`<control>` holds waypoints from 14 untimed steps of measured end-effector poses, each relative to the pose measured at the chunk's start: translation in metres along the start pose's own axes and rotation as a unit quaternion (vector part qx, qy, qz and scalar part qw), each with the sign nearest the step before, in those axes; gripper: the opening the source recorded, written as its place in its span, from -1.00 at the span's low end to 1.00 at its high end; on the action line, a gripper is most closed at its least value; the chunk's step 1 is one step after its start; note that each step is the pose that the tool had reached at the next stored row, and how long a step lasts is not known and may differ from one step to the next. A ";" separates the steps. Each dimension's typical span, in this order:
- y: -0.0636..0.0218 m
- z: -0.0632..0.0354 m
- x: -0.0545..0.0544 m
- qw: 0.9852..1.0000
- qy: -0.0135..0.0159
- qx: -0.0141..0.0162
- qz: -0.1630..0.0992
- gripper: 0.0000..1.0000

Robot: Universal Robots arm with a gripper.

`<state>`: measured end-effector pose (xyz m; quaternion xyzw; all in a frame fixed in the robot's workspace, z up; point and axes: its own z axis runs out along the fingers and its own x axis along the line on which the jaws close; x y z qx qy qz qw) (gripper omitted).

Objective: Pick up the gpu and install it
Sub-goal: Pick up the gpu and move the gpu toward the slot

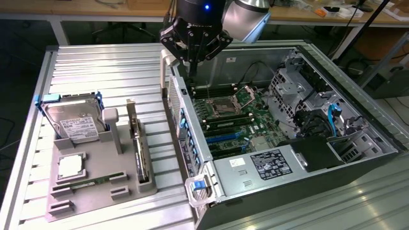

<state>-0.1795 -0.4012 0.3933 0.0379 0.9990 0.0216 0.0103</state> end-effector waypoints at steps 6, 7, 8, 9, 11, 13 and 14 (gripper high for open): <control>-0.0002 -0.0001 0.002 1.000 0.000 0.000 0.000 -0.79; -0.0002 -0.0001 0.003 1.000 0.000 0.000 0.000 -0.79; -0.0002 -0.0001 0.003 1.000 0.000 0.000 0.000 -0.79; -0.0003 -0.0001 0.003 1.000 0.000 0.000 0.000 -0.79; -0.0003 -0.0001 0.004 1.000 0.000 0.000 0.000 -0.79; -0.0004 -0.0001 0.005 1.000 0.000 0.000 0.000 -0.79; -0.0004 -0.0001 0.005 1.000 0.000 0.000 0.000 -0.79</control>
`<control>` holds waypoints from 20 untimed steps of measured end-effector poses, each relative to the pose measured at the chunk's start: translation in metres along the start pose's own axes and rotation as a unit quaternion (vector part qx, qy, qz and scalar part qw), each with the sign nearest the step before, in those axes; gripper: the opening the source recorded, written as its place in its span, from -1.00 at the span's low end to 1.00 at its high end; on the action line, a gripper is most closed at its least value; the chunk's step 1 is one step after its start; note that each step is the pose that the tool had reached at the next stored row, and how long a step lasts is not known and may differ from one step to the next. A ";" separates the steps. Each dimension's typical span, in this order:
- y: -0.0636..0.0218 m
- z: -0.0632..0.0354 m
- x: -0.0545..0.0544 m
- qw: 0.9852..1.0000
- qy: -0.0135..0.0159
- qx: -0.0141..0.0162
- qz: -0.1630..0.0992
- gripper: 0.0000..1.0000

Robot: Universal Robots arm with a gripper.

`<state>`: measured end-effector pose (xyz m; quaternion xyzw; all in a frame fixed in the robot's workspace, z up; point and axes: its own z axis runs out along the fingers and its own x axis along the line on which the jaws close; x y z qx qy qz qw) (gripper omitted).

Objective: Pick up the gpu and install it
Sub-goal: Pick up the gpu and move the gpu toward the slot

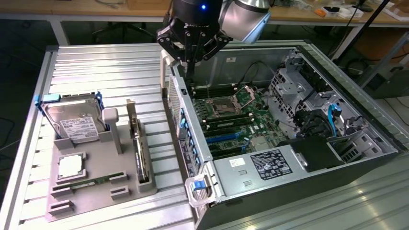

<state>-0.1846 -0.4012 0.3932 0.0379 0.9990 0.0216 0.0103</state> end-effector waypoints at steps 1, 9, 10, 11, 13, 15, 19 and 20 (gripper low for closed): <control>0.0000 0.0000 0.000 1.000 0.000 0.000 0.000 -0.79; 0.0000 0.0000 0.000 1.000 0.000 0.000 0.000 -0.79; 0.0000 0.0000 0.000 1.000 0.000 0.000 0.000 -0.79; -0.0001 0.0000 0.001 1.000 0.000 0.000 0.000 -0.79; -0.0002 -0.0001 0.003 1.000 0.000 0.000 0.000 -0.79; -0.0005 -0.0001 0.004 1.000 0.000 0.000 0.000 -0.79; -0.0019 -0.0002 0.008 1.000 0.000 0.000 0.000 -0.79; -0.0022 -0.0002 0.009 1.000 0.000 0.000 0.000 -0.79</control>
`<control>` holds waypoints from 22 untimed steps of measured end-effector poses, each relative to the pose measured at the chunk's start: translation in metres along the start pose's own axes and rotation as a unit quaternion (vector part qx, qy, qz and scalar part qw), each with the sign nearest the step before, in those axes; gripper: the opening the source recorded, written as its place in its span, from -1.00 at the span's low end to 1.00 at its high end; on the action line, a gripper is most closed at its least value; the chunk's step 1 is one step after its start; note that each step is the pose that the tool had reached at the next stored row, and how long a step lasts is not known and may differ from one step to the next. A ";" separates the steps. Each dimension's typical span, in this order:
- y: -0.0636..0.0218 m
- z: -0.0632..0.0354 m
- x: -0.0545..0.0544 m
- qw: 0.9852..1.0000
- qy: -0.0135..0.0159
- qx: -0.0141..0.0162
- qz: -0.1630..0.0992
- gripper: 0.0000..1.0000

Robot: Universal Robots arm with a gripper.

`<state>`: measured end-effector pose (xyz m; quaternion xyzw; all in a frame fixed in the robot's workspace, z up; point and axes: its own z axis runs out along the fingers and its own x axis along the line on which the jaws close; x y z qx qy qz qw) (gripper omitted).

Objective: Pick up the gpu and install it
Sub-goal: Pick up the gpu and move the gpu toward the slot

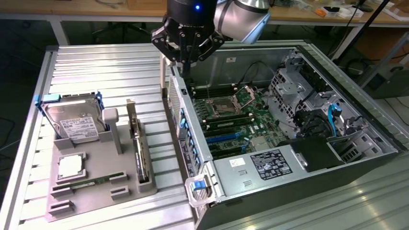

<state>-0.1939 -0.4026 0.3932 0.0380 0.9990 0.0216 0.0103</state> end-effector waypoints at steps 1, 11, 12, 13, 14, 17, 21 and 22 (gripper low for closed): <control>-0.0003 -0.0001 0.001 1.000 0.000 0.000 0.000 -0.79; -0.0025 -0.0003 0.016 1.000 0.000 0.000 0.000 -0.79; -0.0030 -0.0004 0.018 1.000 0.000 0.000 0.000 -0.79; -0.0034 -0.0004 0.020 1.000 0.000 0.000 0.000 -0.79; -0.0038 -0.0005 0.021 1.000 0.000 0.000 0.000 -0.79; -0.0051 -0.0006 0.027 1.000 0.000 0.000 0.000 -0.79; -0.0067 -0.0007 0.033 1.000 0.000 0.000 0.000 -0.79; -0.0071 -0.0007 0.035 1.000 0.000 0.000 0.000 -0.79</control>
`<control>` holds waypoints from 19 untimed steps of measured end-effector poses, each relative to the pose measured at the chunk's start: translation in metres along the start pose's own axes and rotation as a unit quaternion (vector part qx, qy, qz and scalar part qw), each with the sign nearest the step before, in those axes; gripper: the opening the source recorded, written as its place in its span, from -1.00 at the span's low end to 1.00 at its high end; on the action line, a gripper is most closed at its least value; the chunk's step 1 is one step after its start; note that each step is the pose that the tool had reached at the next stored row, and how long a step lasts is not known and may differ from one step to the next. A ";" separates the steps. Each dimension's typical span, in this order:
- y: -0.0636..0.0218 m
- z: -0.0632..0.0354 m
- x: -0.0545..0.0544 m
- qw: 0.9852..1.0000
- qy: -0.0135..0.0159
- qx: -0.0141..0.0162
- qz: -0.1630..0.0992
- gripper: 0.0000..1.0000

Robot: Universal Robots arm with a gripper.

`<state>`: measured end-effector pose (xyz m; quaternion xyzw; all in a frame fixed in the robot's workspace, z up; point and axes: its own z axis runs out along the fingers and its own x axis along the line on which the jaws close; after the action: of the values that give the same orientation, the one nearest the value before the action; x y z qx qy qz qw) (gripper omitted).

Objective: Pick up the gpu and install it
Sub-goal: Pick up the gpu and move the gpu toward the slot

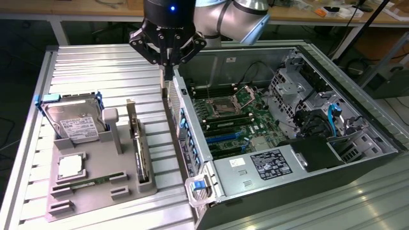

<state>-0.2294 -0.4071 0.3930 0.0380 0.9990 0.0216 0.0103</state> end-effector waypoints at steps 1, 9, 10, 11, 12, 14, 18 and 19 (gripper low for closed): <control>-0.0004 -0.0001 0.002 1.000 0.000 0.000 0.000 -0.79; -0.0109 -0.0006 0.017 1.000 0.000 0.000 0.000 -0.79; -0.0132 -0.0008 0.019 1.000 0.000 0.000 0.000 -0.79; -0.0159 -0.0010 0.021 1.000 0.000 0.000 0.000 -0.79; -0.0182 -0.0010 0.023 1.000 0.000 0.000 0.000 -0.79; -0.0233 -0.0013 0.028 1.000 0.000 0.000 0.000 -0.79; -0.0326 -0.0017 0.037 1.000 0.000 0.000 0.000 -0.79; -0.0346 -0.0019 0.039 1.000 0.000 0.000 0.000 -0.79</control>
<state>-0.2711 -0.4387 0.3926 0.0379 0.9990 0.0216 0.0103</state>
